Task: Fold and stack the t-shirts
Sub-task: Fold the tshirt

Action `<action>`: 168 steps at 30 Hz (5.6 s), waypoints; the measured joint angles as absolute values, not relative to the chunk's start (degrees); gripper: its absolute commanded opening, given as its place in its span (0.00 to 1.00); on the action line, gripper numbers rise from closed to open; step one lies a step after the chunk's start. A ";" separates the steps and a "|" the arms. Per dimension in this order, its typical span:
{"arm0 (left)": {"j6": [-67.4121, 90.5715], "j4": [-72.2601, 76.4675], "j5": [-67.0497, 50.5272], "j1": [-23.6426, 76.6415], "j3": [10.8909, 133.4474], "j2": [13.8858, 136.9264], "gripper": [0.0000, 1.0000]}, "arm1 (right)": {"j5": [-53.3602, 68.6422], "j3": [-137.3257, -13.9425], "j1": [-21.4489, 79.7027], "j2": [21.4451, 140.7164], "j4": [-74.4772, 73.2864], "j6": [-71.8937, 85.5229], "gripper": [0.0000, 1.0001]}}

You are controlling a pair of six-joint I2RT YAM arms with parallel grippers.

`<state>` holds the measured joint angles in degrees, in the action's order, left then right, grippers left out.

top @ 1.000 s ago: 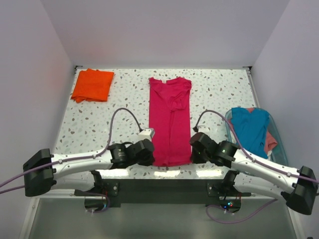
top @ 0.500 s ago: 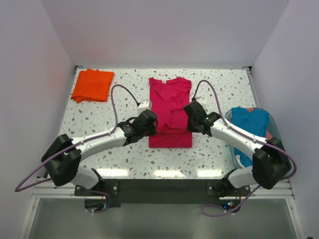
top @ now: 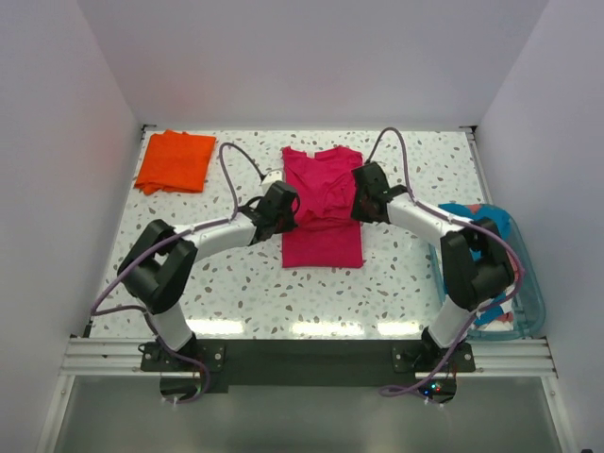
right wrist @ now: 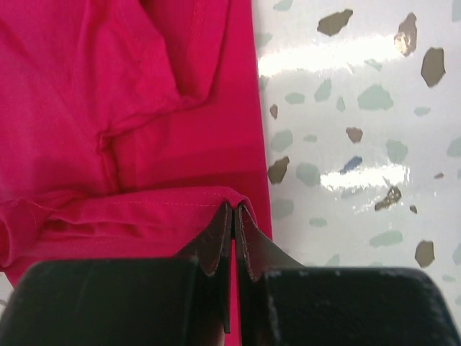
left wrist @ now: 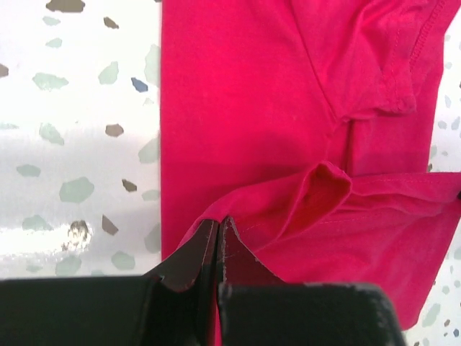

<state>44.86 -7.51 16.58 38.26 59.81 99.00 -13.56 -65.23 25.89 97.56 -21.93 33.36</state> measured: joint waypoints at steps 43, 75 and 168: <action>37.76 -7.03 11.75 37.47 66.46 108.68 0.11 | -7.97 -73.41 27.57 110.00 -19.92 28.42 0.11; 33.95 -1.15 7.99 34.13 65.78 103.57 0.19 | -6.42 -79.81 20.53 113.82 -21.17 30.06 0.14; 53.58 8.05 1.15 39.18 30.70 82.02 0.00 | 2.35 -38.17 26.92 77.21 -14.63 38.04 0.00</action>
